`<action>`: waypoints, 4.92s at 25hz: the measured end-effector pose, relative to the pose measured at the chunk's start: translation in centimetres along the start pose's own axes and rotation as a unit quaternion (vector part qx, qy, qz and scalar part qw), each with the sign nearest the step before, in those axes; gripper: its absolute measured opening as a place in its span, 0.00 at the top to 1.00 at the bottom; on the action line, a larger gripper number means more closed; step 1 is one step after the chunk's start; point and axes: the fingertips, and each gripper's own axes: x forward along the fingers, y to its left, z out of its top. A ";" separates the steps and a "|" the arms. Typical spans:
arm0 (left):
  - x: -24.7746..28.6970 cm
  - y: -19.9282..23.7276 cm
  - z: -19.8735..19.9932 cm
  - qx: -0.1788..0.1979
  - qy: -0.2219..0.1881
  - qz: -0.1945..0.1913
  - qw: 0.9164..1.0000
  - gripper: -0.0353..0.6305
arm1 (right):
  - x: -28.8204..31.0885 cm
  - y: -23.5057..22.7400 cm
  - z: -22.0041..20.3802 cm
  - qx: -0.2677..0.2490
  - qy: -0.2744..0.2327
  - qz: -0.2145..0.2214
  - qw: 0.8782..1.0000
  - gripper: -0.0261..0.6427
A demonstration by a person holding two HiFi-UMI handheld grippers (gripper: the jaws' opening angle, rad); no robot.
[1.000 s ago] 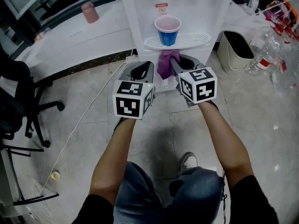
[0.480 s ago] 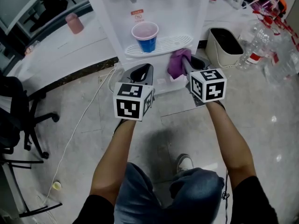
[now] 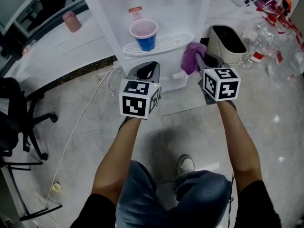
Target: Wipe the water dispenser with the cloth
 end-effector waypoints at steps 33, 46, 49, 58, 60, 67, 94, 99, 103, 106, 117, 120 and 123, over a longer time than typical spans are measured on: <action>-9.9 9.9 -10.8 -0.032 0.045 0.104 0.993 0.91 | 9.1 26.3 -12.0 -0.033 0.053 0.212 0.975 0.91; -7.1 7.7 -11.6 -0.027 0.058 0.082 0.995 0.91 | 9.8 21.3 -14.9 0.006 0.075 0.167 0.983 0.91; -5.6 6.4 -11.1 -0.028 0.053 0.068 0.996 0.91 | 9.4 18.9 -15.0 0.005 0.077 0.151 0.986 0.91; -2.2 3.0 -10.0 -0.022 0.050 0.030 0.998 0.91 | 8.1 12.0 -14.9 0.014 0.077 0.099 0.992 0.91; -1.4 2.4 -9.7 -0.020 0.050 0.023 0.998 0.91 | 7.7 10.4 -15.1 0.016 0.079 0.088 0.993 0.91; 1.3 0.2 -8.5 -0.009 0.049 -0.003 0.999 0.91 | 6.4 5.0 -15.7 0.003 0.095 0.054 0.994 0.91; -8.0 -1.1 9.6 -0.049 0.084 -0.020 0.995 0.91 | -6.7 6.2 9.3 0.013 0.108 0.053 0.993 0.91; -13.1 -0.1 20.1 -0.053 0.078 0.000 0.996 0.91 | -10.8 6.6 20.1 0.024 0.100 0.054 0.993 0.91; -16.4 1.2 30.0 -0.041 0.056 0.015 0.997 0.91 | -13.0 6.8 29.8 0.021 0.082 0.057 0.995 0.91; -19.0 1.8 36.4 -0.035 0.044 0.026 0.998 0.91 | -14.8 7.3 36.6 0.012 0.067 0.065 0.996 0.91; -25.7 3.1 50.8 -0.052 -0.009 0.091 0.994 0.91 | -20.8 5.3 54.5 0.006 -0.010 0.072 0.997 0.91; -26.8 3.8 51.7 -0.060 -0.020 0.119 0.991 0.91 | -21.5 4.8 55.4 0.011 -0.019 0.080 0.997 0.91; -27.3 3.9 52.0 -0.065 -0.026 0.139 0.988 0.91 | -21.3 4.4 55.6 0.011 -0.018 0.091 0.996 0.91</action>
